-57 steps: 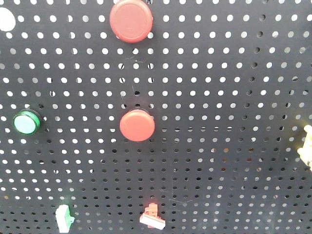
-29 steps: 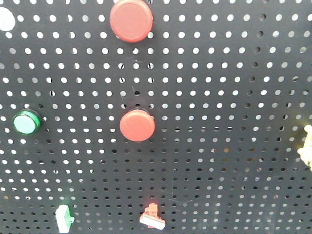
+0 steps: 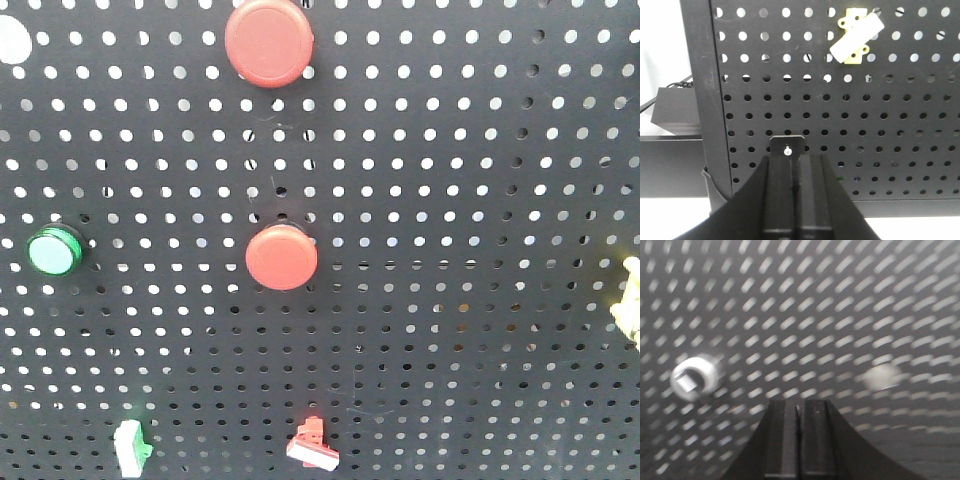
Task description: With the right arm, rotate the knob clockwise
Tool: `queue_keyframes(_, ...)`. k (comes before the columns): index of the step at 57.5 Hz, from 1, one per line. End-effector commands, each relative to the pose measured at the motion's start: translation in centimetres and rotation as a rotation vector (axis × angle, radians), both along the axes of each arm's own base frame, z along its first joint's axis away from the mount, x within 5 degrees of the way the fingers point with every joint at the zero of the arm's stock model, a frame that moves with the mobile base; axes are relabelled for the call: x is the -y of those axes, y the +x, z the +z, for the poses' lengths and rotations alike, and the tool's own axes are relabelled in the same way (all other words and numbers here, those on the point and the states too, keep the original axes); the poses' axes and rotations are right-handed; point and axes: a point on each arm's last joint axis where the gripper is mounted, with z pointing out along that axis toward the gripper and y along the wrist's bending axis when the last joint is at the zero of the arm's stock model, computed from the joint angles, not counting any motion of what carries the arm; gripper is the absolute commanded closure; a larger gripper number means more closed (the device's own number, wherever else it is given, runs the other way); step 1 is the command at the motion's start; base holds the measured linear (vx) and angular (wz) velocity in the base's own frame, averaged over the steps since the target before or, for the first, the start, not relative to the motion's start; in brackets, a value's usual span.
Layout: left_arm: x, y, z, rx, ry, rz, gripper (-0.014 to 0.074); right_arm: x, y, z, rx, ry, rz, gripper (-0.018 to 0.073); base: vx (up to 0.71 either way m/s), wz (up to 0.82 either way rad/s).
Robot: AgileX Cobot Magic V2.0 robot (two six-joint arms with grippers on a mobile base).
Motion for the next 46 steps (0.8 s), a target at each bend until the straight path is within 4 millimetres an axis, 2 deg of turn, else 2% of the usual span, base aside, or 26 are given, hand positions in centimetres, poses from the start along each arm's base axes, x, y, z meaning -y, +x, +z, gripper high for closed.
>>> queue_keyframes(1,0.0,0.0,0.4,0.083,-0.010,0.004,0.0603,-0.8,0.9,1.3,0.042,-0.083,0.078,0.0566,0.00,0.00)
queue_keyframes(9,0.0,0.0,0.4,0.083,-0.010,0.004,0.0603,-2.2,1.6,1.2,0.093,-0.399,0.198,0.0567,0.00,0.00)
queue_keyframes(17,0.0,0.0,0.4,0.083,-0.010,0.004,0.0603,-2.6,2.1,1.5,0.177,-0.641,0.188,0.0567,0.00,0.00)
queue_keyframes(33,0.0,0.0,0.4,0.083,-0.010,0.004,0.0603,-2.9,4.7,1.8,0.214,-0.693,0.138,0.0538,0.00,0.00)
queue_keyframes(46,0.0,0.0,0.4,0.083,-0.010,0.004,0.0603,-3.1,5.7,1.6,0.191,-0.686,0.154,0.0414,0.00,0.00)
